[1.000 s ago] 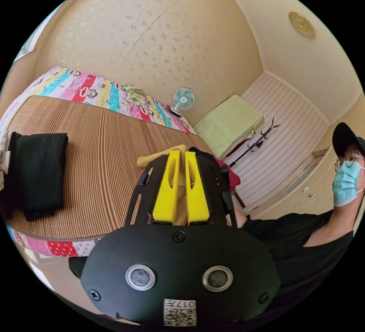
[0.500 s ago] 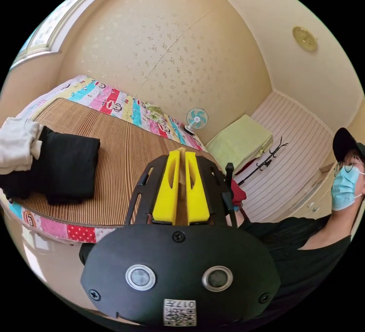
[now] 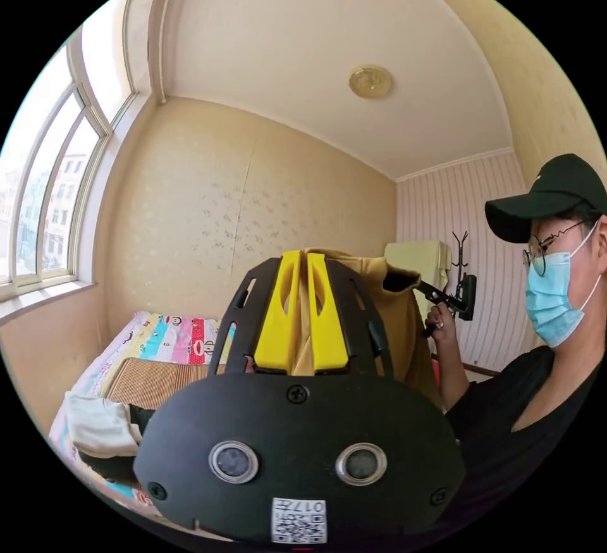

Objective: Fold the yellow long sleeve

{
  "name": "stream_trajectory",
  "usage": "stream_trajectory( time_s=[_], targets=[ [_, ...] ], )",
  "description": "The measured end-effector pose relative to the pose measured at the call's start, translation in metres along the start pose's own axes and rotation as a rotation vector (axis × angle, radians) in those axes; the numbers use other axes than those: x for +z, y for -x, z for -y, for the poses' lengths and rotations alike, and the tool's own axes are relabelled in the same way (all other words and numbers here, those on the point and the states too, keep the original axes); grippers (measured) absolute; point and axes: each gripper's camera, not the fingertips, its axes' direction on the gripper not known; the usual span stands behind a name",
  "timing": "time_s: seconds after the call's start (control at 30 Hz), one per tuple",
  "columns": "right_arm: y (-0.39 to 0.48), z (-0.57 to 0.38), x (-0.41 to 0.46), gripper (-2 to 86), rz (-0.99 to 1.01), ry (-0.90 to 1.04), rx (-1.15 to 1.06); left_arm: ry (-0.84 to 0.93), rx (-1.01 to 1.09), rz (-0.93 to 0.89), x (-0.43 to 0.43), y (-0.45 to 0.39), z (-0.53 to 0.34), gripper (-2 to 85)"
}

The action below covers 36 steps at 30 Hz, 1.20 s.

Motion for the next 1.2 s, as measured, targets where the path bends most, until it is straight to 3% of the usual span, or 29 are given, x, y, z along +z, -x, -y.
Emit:
stream_trajectory(
  time_s=[0.13, 0.2, 0.27, 0.33, 0.4, 0.43, 0.53, 0.67, 0.77, 0.87, 0.97, 1.07, 1.13, 1.2],
  targets=[
    [-0.050, 0.014, 0.071, 3.4, -0.122, 0.146, 0.038, 0.281, -0.070, 0.068, 0.133, 0.071, 0.025, -0.5],
    [-0.106, 0.013, 0.170, 3.7, -0.217, 0.362, 0.041, 0.468, -0.133, 0.108, 0.223, 0.123, 0.016, -0.6],
    [-0.159, -0.009, 0.258, 4.4, -0.317, 0.516, 0.053, 0.594, -0.172, 0.344, 0.325, 0.196, -0.021, -0.6],
    [-0.216, -0.059, 0.327, 4.5, -0.450, 0.677, 0.152, 0.771, -0.263, 0.440, 0.377, 0.243, -0.068, -0.3],
    [-0.252, -0.133, 0.362, 5.6, -0.401, 0.834, 0.245, 0.802, -0.319, 0.271, 0.393, 0.253, -0.118, 0.5],
    [-0.253, -0.151, 0.361, 5.7, -0.367, 0.839, 0.241, 0.804, -0.283, 0.178, 0.395, 0.243, -0.154, 1.3],
    [-0.237, -0.251, 0.344, 6.8, -0.243, 0.919, 0.160, 0.970, -0.234, 0.148, 0.389, 0.215, -0.269, 6.0],
    [-0.222, -0.393, 0.282, 9.2, -0.240, 1.068, 0.179, 1.178, -0.463, -0.035, 0.356, 0.197, -0.428, 11.0],
    [-0.217, -0.456, 0.218, 11.4, -0.296, 1.082, 0.294, 1.219, -0.620, -0.092, 0.324, 0.181, -0.494, 12.0],
    [-0.205, -0.501, 0.169, 11.3, -0.274, 1.132, 0.361, 1.155, -0.662, -0.060, 0.292, 0.160, -0.507, 10.6],
    [-0.192, -0.516, 0.143, 6.0, -0.380, 1.108, 0.224, 1.174, -0.644, 0.037, 0.277, 0.148, -0.506, 4.9],
    [-0.214, -0.501, 0.143, 3.9, -0.292, 1.186, 0.275, 1.232, -0.666, -0.078, 0.276, 0.162, -0.493, 3.9],
    [-0.234, -0.476, 0.121, 3.8, -0.250, 1.091, 0.368, 1.098, -0.721, -0.148, 0.256, 0.181, -0.465, 4.0],
    [-0.260, -0.451, 0.071, 5.9, -0.325, 0.909, 0.476, 1.035, -0.741, -0.109, 0.235, 0.196, -0.444, 4.3]
  ],
)
